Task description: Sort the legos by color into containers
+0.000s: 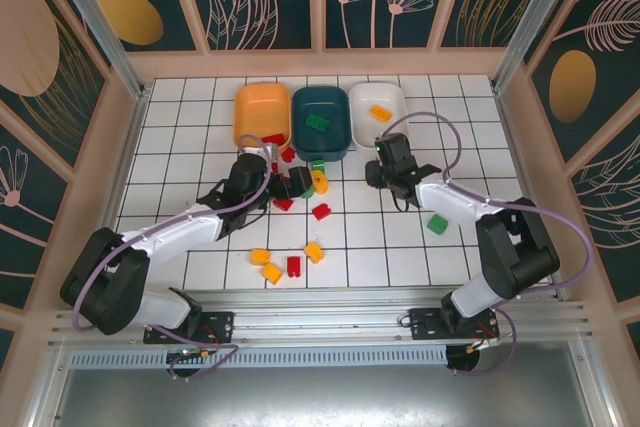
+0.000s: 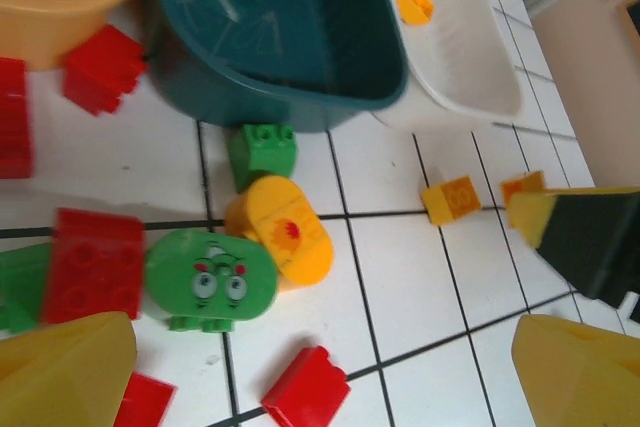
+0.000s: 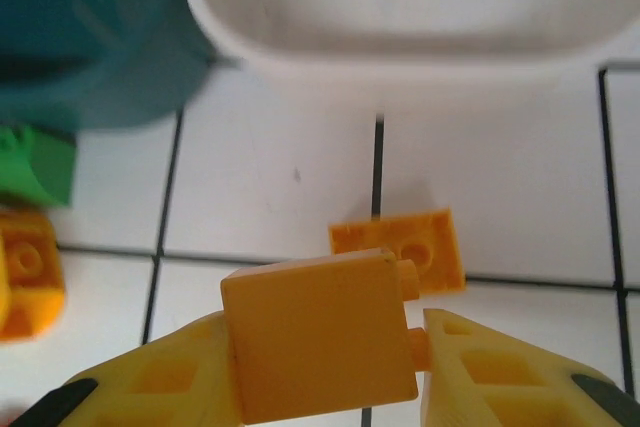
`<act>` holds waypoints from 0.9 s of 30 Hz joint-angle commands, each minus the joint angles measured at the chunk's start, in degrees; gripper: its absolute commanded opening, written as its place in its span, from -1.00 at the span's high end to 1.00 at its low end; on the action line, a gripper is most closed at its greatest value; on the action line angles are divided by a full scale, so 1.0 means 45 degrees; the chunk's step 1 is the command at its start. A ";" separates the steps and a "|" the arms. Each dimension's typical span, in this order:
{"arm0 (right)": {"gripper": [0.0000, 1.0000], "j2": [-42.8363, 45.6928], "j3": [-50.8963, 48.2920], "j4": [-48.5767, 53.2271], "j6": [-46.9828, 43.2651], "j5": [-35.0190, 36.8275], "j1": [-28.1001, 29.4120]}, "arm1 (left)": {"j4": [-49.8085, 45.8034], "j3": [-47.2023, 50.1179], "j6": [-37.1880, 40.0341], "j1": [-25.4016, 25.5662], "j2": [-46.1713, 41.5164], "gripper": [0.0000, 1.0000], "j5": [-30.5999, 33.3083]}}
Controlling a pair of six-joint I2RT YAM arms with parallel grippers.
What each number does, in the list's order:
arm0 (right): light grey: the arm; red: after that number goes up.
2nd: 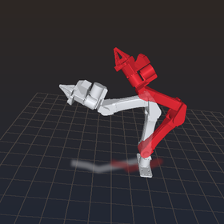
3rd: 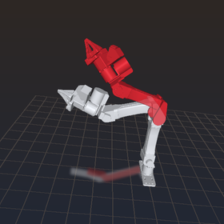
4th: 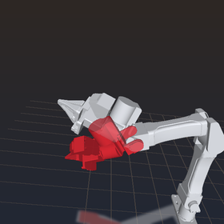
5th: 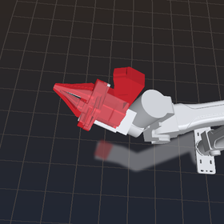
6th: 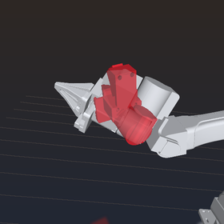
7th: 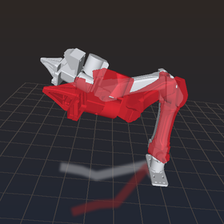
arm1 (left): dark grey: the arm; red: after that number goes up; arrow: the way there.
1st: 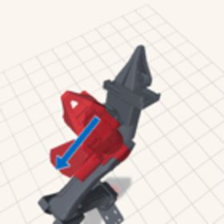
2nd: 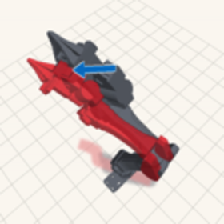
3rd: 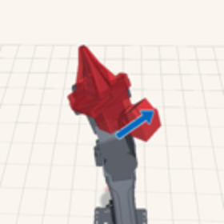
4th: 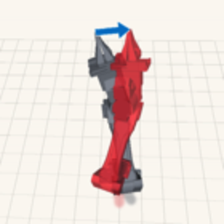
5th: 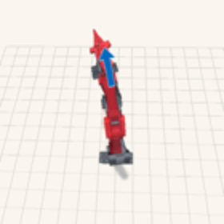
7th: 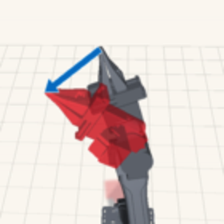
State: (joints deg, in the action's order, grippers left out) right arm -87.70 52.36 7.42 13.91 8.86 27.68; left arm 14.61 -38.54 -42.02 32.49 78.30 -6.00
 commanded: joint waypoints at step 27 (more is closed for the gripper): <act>-0.48 -0.5883 0.9251 0.2032 -0.0583 0.0906 -0.2056 | 0.1600 0.1525 -0.2347 -0.2414 -0.1127 -0.97 -0.1416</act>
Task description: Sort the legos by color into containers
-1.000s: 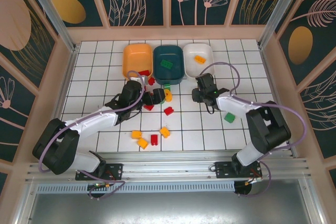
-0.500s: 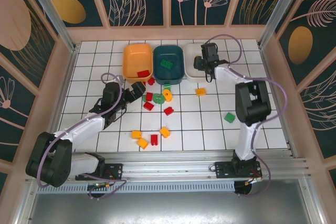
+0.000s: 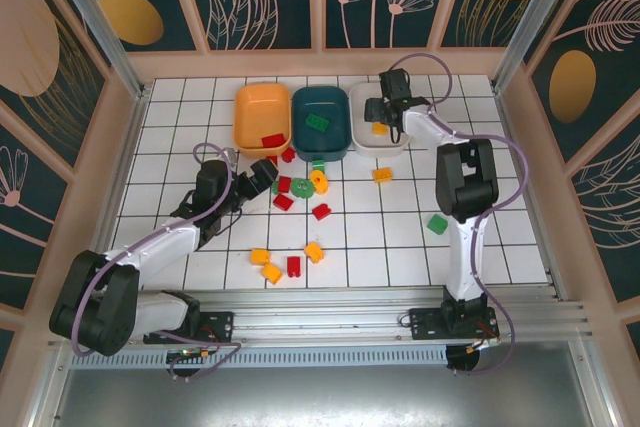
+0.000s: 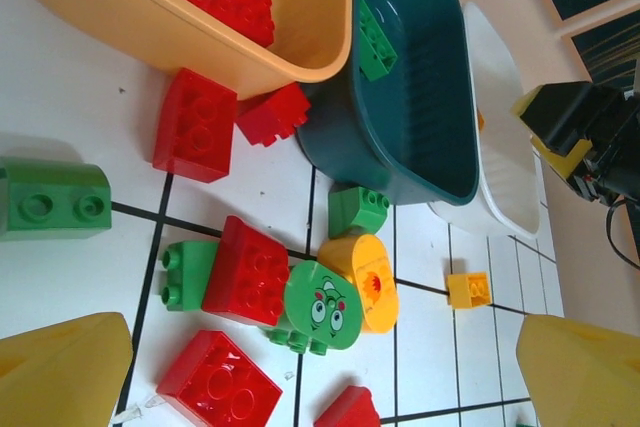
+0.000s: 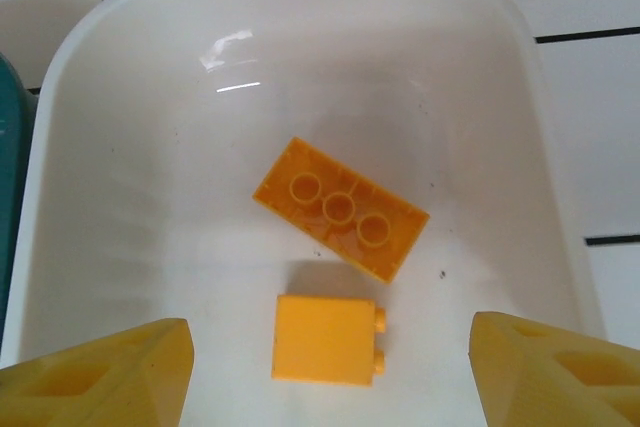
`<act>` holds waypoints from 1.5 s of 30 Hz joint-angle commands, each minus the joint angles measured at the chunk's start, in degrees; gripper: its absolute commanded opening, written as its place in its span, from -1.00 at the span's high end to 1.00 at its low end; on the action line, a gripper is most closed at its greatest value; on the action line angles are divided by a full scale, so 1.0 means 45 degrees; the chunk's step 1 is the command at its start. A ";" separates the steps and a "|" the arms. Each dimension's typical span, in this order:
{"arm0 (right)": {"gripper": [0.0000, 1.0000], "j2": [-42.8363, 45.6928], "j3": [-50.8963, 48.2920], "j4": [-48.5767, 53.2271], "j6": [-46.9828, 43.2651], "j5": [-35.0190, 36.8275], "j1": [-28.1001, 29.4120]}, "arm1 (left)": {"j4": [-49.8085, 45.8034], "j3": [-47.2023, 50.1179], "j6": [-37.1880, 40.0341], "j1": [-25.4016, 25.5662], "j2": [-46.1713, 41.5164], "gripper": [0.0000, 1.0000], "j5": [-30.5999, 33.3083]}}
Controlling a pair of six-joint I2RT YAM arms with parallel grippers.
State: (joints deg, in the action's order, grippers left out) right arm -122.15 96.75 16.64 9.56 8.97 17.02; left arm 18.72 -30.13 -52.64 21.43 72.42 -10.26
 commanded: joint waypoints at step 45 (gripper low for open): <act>0.32 1.1943 -1.5240 -0.0475 0.6357 0.0938 -0.0779 | 0.0863 -0.1360 0.1863 0.2116 0.1435 -0.89 -0.0823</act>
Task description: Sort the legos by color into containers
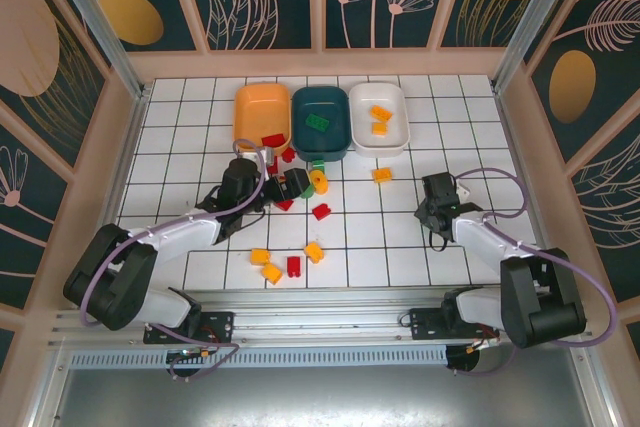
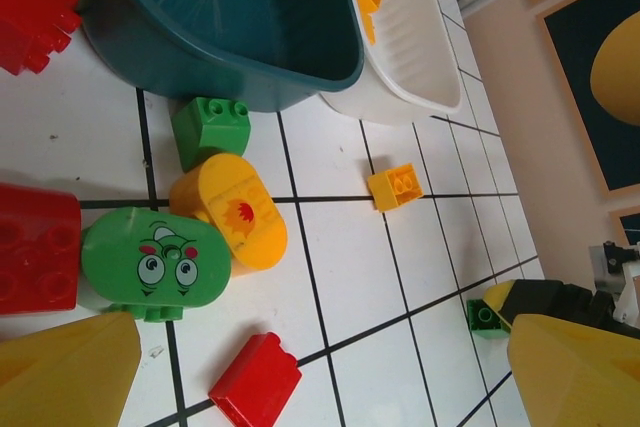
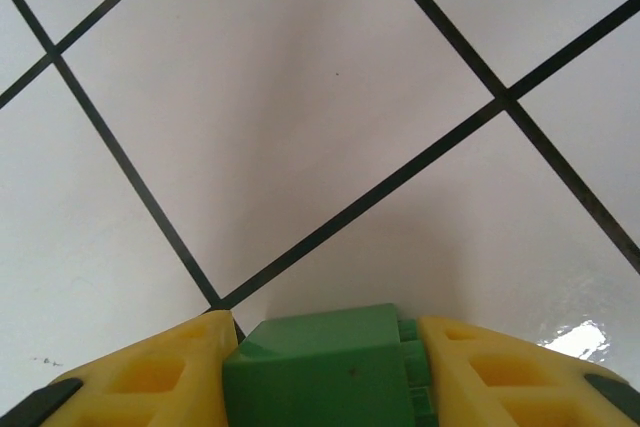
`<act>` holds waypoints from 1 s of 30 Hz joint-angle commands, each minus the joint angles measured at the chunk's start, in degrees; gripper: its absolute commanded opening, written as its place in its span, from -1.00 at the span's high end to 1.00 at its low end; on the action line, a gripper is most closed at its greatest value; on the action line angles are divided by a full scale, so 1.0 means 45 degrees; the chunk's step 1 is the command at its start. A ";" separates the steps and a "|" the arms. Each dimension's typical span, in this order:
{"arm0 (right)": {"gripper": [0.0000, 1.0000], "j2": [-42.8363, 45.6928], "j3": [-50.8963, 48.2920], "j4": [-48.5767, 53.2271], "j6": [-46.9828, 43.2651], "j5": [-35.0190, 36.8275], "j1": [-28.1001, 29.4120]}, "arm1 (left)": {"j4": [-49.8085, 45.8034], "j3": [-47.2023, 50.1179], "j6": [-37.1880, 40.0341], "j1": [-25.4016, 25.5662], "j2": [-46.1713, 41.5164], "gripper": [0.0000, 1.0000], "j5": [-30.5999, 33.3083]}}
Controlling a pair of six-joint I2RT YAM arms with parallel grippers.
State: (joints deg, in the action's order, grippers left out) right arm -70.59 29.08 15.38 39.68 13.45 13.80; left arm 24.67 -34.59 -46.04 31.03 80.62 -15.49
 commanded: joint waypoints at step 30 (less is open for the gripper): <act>0.26 -1.2953 1.7048 -0.0467 -0.5008 -0.1739 0.4509 | -0.4718 -0.0213 0.0814 -0.3253 -0.1103 -0.77 0.2245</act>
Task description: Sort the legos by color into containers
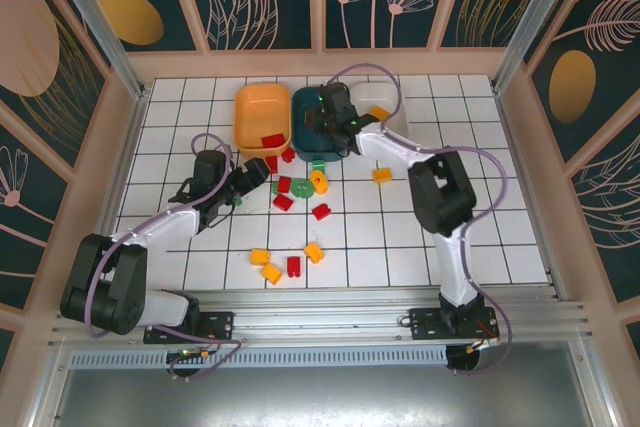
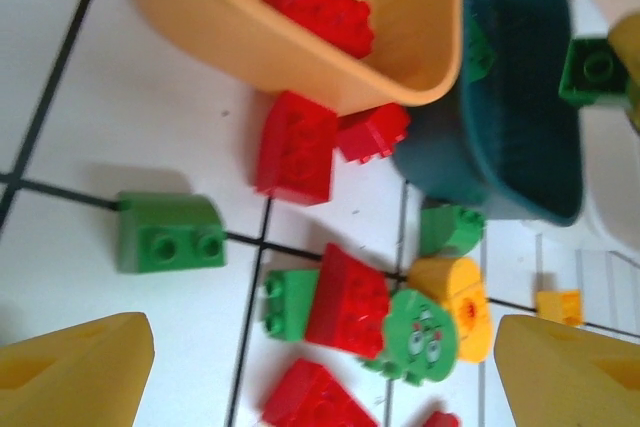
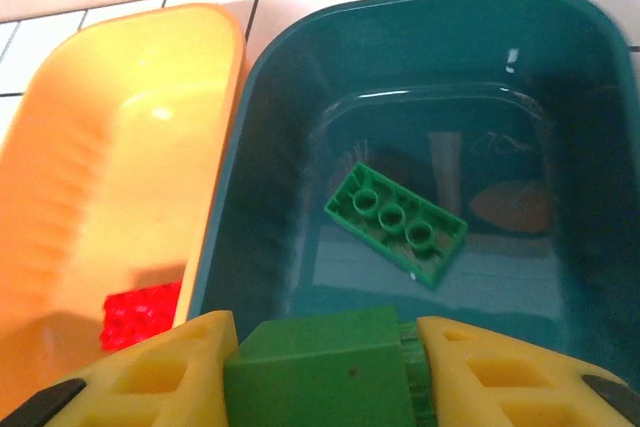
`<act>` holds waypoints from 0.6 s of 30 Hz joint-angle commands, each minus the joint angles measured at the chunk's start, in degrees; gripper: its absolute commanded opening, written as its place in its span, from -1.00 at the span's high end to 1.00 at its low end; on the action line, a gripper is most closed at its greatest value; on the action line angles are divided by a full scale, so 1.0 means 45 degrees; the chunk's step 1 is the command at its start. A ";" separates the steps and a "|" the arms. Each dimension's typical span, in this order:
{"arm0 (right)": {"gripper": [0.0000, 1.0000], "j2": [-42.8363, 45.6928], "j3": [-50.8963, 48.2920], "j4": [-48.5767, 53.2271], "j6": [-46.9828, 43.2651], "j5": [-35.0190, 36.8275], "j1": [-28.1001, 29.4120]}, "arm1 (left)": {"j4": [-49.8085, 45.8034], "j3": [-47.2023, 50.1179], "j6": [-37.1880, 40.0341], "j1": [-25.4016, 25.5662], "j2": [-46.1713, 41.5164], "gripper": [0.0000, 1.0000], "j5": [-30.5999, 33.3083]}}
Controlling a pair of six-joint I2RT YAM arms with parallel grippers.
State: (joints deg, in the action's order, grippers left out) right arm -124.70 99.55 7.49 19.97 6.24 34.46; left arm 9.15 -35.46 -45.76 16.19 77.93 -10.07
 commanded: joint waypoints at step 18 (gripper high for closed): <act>-0.39 0.0559 0.1324 0.1690 -0.1216 0.0431 0.0057 | -0.1839 0.0258 -0.1807 -0.0003 -0.0559 -0.94 0.3666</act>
State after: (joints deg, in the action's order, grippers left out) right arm -131.20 109.73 18.02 15.29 6.39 34.24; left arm 1.85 -34.81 -50.57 16.19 75.85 4.16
